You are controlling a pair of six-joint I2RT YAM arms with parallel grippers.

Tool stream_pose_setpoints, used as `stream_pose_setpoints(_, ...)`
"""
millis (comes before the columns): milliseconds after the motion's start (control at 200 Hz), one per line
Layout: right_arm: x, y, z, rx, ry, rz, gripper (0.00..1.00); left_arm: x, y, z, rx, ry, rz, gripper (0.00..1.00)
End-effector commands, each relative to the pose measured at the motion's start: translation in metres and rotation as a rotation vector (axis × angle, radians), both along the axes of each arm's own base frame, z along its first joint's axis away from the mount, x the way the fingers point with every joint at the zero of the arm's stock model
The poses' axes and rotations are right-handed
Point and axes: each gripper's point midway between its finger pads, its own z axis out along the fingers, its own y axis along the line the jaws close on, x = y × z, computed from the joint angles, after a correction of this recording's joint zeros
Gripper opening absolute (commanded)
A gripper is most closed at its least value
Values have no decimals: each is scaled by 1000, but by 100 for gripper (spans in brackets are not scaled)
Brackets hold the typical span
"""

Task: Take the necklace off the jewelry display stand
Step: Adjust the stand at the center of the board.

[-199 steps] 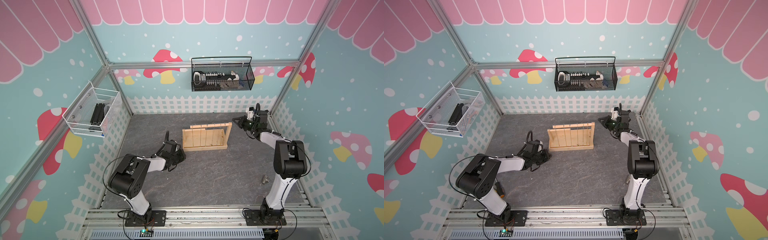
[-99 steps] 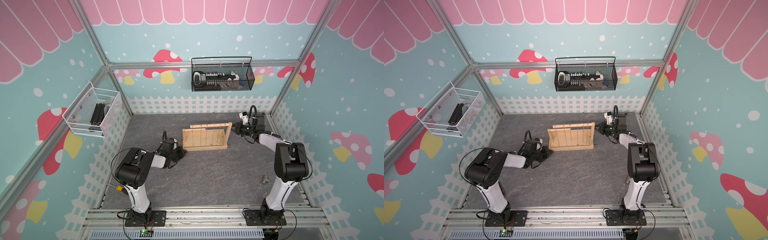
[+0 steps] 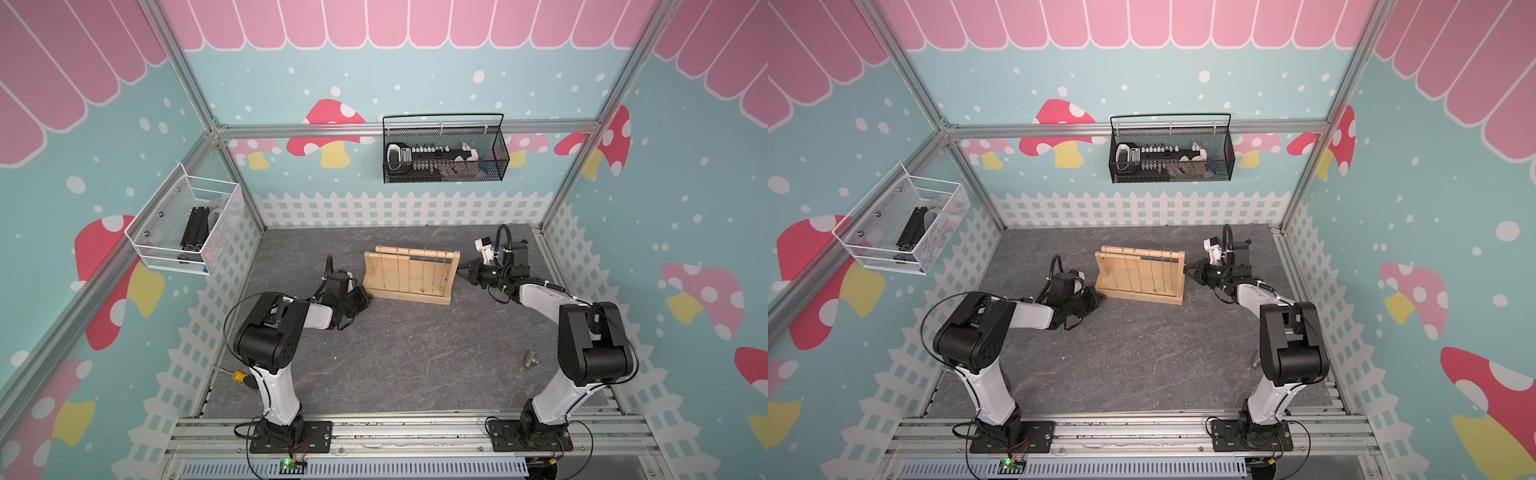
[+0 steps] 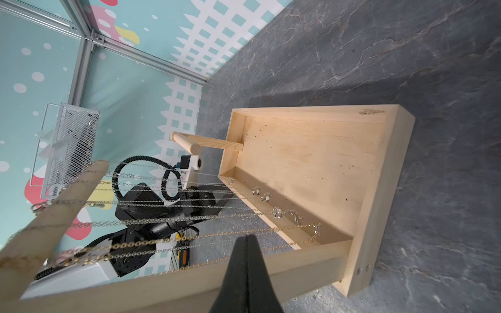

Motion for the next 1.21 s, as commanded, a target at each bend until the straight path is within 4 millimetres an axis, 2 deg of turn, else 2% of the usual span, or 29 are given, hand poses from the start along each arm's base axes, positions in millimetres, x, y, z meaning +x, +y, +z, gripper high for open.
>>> stream_pose_setpoints(0,-10,5,18,1,-58,0,0,10,5,4,23,-11,14,0)
stream_pose_setpoints(355,-48,7,34,-8,-88,4,1,2,7,9,27,-24,5,0)
stream_pose_setpoints(620,-69,10,32,-14,-90,28,1,-16,6,14,-12,-38,-17,0)
stream_pose_setpoints(740,-72,0,26,-74,-93,-17,1,-29,0,24,-81,-59,-31,0)
stream_pose_setpoints(845,-66,-18,22,-186,-93,-111,1,-43,-9,41,-138,-89,-52,0)
stream_pose_setpoints(961,-50,-24,19,-227,-90,-148,0,-62,-26,61,-105,-123,-114,0)
stream_pose_setpoints(1046,-35,-19,14,-208,-70,-134,0,-73,-34,77,-32,-153,-147,0)
stream_pose_setpoints(1096,-27,-13,13,-180,-62,-113,0,-75,-28,87,23,-177,-140,0)
stream_pose_setpoints(1121,-23,-10,14,-165,-60,-106,0,-81,-34,90,46,-184,-158,0)
stream_pose_setpoints(1201,-8,-4,15,-130,-57,-91,0,-85,-24,102,90,-211,-131,3)
